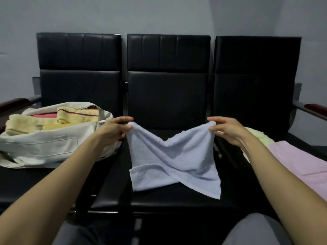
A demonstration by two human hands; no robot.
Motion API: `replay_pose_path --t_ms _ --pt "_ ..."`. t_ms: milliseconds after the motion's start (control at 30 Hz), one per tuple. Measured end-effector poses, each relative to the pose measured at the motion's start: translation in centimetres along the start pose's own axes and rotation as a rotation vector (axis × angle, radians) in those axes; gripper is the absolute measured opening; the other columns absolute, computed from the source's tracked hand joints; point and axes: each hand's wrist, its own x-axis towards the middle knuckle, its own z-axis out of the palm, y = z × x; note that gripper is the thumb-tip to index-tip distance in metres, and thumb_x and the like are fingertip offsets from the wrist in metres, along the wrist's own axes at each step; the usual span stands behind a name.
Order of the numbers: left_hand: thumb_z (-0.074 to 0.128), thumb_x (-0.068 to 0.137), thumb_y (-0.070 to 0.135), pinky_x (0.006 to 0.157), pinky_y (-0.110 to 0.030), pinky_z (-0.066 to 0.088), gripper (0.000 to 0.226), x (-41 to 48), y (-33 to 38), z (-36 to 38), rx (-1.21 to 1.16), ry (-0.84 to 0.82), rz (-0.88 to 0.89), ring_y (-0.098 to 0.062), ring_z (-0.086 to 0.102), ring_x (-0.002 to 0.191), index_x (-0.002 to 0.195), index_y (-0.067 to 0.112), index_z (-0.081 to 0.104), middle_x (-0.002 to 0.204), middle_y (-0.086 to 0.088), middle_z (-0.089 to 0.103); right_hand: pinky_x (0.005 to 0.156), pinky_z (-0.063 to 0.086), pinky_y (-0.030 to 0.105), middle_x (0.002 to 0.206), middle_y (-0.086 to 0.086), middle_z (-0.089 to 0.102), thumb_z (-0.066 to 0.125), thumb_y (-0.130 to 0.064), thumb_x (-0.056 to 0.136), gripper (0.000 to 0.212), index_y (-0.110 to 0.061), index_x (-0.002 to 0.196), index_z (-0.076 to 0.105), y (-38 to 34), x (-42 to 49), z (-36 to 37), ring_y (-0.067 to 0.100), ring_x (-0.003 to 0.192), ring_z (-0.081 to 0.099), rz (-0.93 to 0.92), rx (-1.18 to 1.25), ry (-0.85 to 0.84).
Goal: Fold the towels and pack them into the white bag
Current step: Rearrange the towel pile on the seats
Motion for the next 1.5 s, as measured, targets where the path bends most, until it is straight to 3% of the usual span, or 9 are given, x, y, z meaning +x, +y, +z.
replay_pose_path --t_ms 167,300,467,567,700,900,1000,1267,1500 --pt "0.055 0.092 0.000 0.078 -0.032 0.048 0.029 -1.1 7.3 0.2 -0.344 0.105 0.133 -0.019 0.057 0.100 0.110 0.023 0.060 0.113 -0.005 0.058 0.074 0.053 0.028 0.100 0.007 0.065 0.060 0.013 0.083 0.034 -0.015 0.103 0.067 -7.9 -0.2 -0.3 0.019 0.093 0.063 -0.245 0.051 0.167" --pt "0.057 0.092 0.002 0.092 -0.032 0.040 0.042 -2.4 8.2 -1.4 -0.177 0.073 0.020 -0.024 0.047 0.125 0.132 0.013 0.051 0.139 -0.014 0.047 0.069 0.052 0.030 0.085 0.007 0.060 0.057 0.014 0.084 0.030 -0.010 0.102 0.063 -9.7 -0.7 -0.5 0.022 0.085 0.059 -0.286 -0.113 0.205" --pt "0.058 0.093 0.007 0.095 -0.034 0.042 0.023 -4.3 10.3 -1.5 -0.248 0.150 -0.006 -0.022 0.053 0.102 0.114 0.016 0.060 0.110 -0.009 0.054 0.064 0.050 0.029 0.084 0.009 0.061 0.053 0.008 0.090 0.024 -0.014 0.088 0.062 -10.5 -1.0 0.0 0.020 0.076 0.059 -0.165 -0.007 0.191" --pt "0.057 0.093 0.007 0.078 -0.030 0.050 0.008 -4.8 10.8 -1.5 -0.464 0.163 -0.104 -0.018 0.057 0.085 0.096 0.012 0.063 0.102 -0.009 0.057 0.069 0.051 0.031 0.090 0.010 0.061 0.049 0.007 0.093 0.022 -0.013 0.090 0.058 -11.0 -1.2 0.1 0.021 0.081 0.061 -0.128 0.237 0.168" --pt "0.060 0.092 0.008 0.058 -0.028 0.053 0.012 -4.7 10.7 -1.4 -0.505 0.178 -0.169 -0.015 0.058 0.077 0.104 0.012 0.061 0.092 -0.007 0.058 0.073 0.051 0.032 0.087 0.010 0.058 0.046 0.007 0.093 0.022 -0.012 0.089 0.056 -11.2 -1.7 -0.1 0.021 0.079 0.060 -0.136 0.394 0.129" --pt "0.064 0.091 0.015 0.075 -0.032 0.051 0.034 -4.2 11.3 -1.0 -0.285 0.261 -0.015 -0.020 0.056 0.093 0.125 0.016 0.060 0.114 -0.007 0.056 0.077 0.051 0.029 0.088 0.011 0.057 0.050 0.006 0.090 0.018 -0.009 0.086 0.057 -12.3 -2.6 0.1 0.019 0.080 0.058 -0.067 0.544 0.106" --pt "0.068 0.086 0.007 0.050 -0.024 0.049 0.039 -4.2 11.8 -1.3 -0.133 0.253 0.120 -0.016 0.053 0.068 0.125 0.012 0.060 0.094 -0.010 0.058 0.071 0.058 0.028 0.091 0.012 0.062 0.056 0.003 0.091 0.009 -0.005 0.091 0.061 -12.2 -3.1 0.0 0.018 0.085 0.062 0.047 0.512 0.047" --pt "0.054 0.093 0.001 0.081 -0.032 0.043 0.044 -4.2 11.6 -1.8 -0.178 0.136 -0.034 -0.022 0.051 0.110 0.133 0.020 0.052 0.126 -0.009 0.050 0.054 0.060 0.035 0.103 0.019 0.062 0.052 0.006 0.093 0.015 -0.002 0.103 0.058 -9.9 -2.9 -1.0 0.026 0.091 0.063 0.302 0.246 -0.039" --pt "0.044 0.097 -0.002 0.092 -0.035 0.038 0.046 -3.6 9.0 -1.4 -0.013 0.080 -0.067 -0.022 0.050 0.101 0.138 0.018 0.050 0.128 -0.007 0.042 0.055 0.060 0.037 0.121 0.023 0.055 0.036 0.017 0.087 0.038 0.000 0.114 0.056 -6.5 -2.2 -1.4 0.032 0.101 0.061 0.464 0.003 -0.083"
